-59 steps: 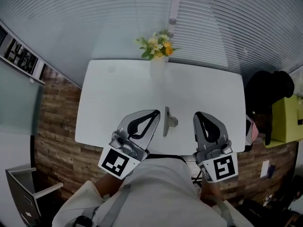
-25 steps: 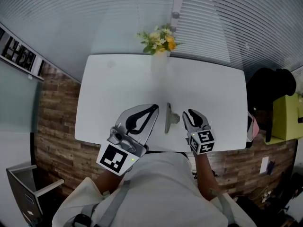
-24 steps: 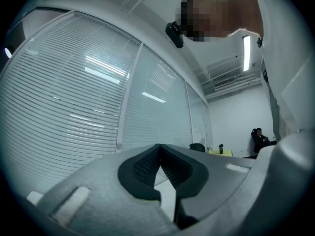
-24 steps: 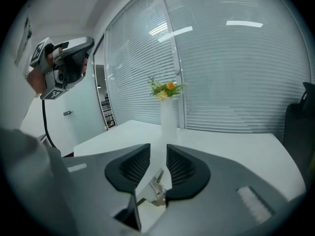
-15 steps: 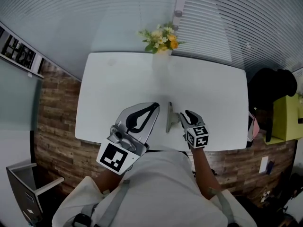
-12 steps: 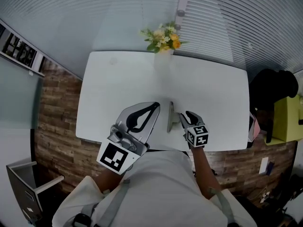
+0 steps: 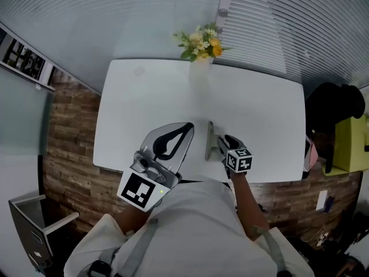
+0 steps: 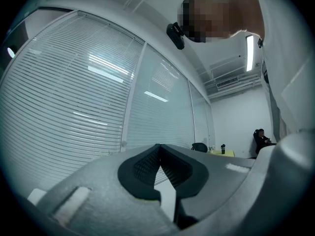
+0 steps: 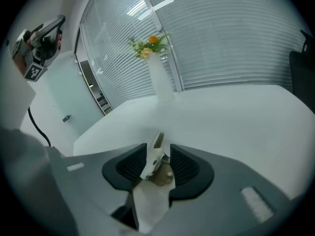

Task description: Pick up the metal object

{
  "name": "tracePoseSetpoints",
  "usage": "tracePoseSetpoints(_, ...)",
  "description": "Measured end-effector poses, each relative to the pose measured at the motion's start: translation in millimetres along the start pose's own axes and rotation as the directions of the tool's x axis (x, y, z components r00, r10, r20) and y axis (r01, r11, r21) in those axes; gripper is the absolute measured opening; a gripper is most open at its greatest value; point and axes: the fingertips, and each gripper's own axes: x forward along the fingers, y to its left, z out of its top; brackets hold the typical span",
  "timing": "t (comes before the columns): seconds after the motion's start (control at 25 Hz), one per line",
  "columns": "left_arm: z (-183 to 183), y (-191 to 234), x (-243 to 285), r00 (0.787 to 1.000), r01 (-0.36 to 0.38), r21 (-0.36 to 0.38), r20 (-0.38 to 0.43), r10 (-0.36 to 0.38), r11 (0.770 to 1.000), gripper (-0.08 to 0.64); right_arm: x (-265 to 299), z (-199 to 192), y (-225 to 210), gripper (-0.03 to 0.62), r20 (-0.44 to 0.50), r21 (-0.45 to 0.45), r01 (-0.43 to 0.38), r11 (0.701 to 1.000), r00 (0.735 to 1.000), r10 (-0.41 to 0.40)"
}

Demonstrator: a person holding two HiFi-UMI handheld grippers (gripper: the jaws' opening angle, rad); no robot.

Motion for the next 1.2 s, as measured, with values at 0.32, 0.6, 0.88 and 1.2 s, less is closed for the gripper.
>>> tracePoseSetpoints(0.32, -2, 4, -4, 1.0, -0.01, -0.001, -0.005, 0.01, 1.0, 0.002, 12, -14, -1, 0.151, -0.011, 0.075, -0.029, 0.997, 0.999, 0.03)
tracePoseSetpoints(0.6, -3, 1, -4, 1.0, -0.006, -0.001, -0.011, 0.006, 1.0, 0.002, 18, -15, 5, 0.116, 0.008, 0.111, -0.068, 0.991, 0.998, 0.067)
tracePoseSetpoints(0.88, -2, -1, -4, 1.0, -0.001, -0.006, -0.014, 0.001, 1.0, 0.002, 20, -14, 6, 0.097, 0.028, 0.161, -0.087, 0.983, 0.996, 0.084)
tracePoseSetpoints(1.2, 0, 5, -13, 1.0, -0.029, -0.007, -0.008, 0.029, 1.0, 0.002, 18, -1, 20, 0.01, 0.085, 0.223, -0.139, 0.965, 0.989, 0.123)
